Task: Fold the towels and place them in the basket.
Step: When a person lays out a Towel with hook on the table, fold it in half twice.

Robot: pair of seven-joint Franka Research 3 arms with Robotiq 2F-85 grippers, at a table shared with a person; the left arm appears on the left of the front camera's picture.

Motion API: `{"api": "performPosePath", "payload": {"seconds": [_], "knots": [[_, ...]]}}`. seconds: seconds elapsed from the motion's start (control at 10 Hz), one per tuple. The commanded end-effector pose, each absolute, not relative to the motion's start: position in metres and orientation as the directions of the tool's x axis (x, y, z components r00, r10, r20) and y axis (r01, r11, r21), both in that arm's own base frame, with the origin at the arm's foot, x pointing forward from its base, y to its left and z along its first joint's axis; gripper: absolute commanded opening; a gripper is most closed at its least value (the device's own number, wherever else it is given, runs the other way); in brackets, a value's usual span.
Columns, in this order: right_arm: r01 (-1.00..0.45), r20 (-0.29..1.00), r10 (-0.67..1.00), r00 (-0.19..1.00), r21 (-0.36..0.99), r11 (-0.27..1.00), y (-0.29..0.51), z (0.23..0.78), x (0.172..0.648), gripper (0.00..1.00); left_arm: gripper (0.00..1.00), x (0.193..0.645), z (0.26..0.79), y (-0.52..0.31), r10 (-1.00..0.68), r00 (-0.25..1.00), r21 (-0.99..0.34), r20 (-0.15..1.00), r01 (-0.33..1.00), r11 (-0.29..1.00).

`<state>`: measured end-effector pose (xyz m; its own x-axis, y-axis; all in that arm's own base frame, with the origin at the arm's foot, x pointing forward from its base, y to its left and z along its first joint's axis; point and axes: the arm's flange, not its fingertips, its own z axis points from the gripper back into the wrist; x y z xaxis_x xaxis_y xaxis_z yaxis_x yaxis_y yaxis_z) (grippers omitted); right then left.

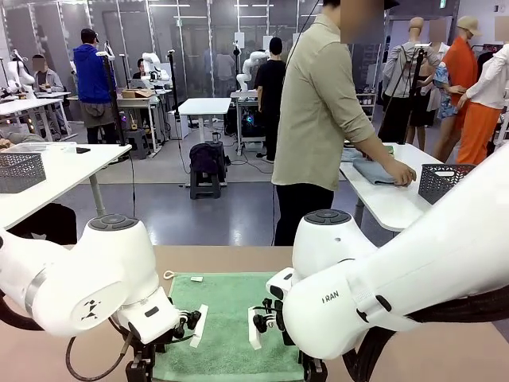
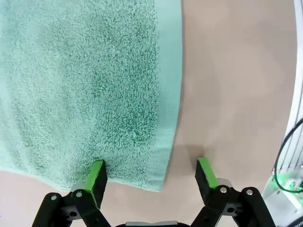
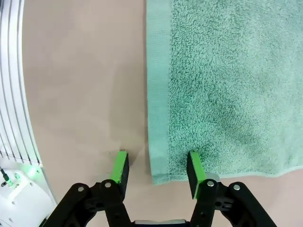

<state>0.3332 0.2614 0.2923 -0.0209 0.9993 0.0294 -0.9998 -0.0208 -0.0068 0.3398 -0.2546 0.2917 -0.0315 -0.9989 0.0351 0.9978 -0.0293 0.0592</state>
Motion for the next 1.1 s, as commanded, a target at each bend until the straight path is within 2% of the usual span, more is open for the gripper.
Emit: {"api": "performPosePath", "payload": {"seconds": [0.0, 0.1, 0.2, 0.3, 0.4, 0.5, 0.6, 0.7, 0.8, 0.9, 1.0], "knots": [[-0.998, 0.014, 1.0, 0.002, -0.058, 0.003, 0.2615, 0.2831, 0.3279, 0.63, 0.91, 0.286, 0.2757, -0.2139, -0.999, -0.028, 0.131, 0.018, 0.991, -0.025], [-0.998, 0.012, 1.0, 0.001, -0.061, 0.001, 0.262, 0.2832, 0.3279, 0.51, 0.76, 0.2859, 0.2761, -0.2142, -1.0, -0.031, 0.138, 0.005, 0.99, -0.03], [-0.998, 0.012, 1.0, 0.004, -0.061, 0.005, 0.2621, 0.2834, 0.3282, 0.43, 0.72, 0.2858, 0.2764, -0.2136, -0.999, -0.034, 0.144, -0.002, 0.989, -0.034], [-0.998, 0.01, 1.0, 0.008, -0.061, 0.008, 0.2623, 0.2835, 0.3286, 0.32, 0.57, 0.2859, 0.2772, -0.2128, -0.999, -0.035, 0.148, -0.005, 0.988, -0.035], [-0.998, 0.007, 1.0, 0.01, -0.061, 0.011, 0.2622, 0.2835, 0.3289, 0.24, 0.52, 0.2857, 0.2781, -0.2119, -0.999, -0.034, 0.152, -0.007, 0.988, -0.035], [-0.998, 0.006, 1.0, 0.011, -0.062, 0.012, 0.2622, 0.2829, 0.3288, 0.12, 0.37, 0.2854, 0.279, -0.212, -0.999, -0.034, 0.157, -0.01, 0.987, -0.035], [-0.998, 0.004, 1.0, 0.011, -0.063, 0.012, 0.2619, 0.2821, 0.3289, 0.04, 0.33, 0.2853, 0.2793, -0.2116, -0.999, -0.035, 0.16, -0.01, 0.986, -0.036], [-0.998, 0.003, 1.0, 0.013, -0.063, 0.013, 0.2614, 0.2812, 0.3285, 0.0, 0.18, 0.285, 0.2799, -0.2115, -0.999, -0.035, 0.163, -0.01, 0.986, -0.036], [-0.998, 0.002, 1.0, 0.015, -0.066, 0.015, 0.2611, 0.2813, 0.3283, 0.0, 0.13, 0.2853, 0.2805, -0.2113, -0.999, -0.034, 0.166, -0.011, 0.986, -0.035], [-0.998, 0.001, 1.0, 0.016, -0.066, 0.016, 0.2605, 0.2814, 0.3281, 0.0, 0.0, 0.2858, 0.2809, -0.2107, -0.999, -0.033, 0.169, -0.012, 0.985, -0.035], [-0.998, -0.003, 1.0, 0.013, -0.061, 0.012, 0.2603, 0.2817, 0.3277, 0.0, 0.0, 0.2861, 0.2817, -0.2092, -0.999, -0.035, 0.17, -0.013, 0.985, -0.037]]}}
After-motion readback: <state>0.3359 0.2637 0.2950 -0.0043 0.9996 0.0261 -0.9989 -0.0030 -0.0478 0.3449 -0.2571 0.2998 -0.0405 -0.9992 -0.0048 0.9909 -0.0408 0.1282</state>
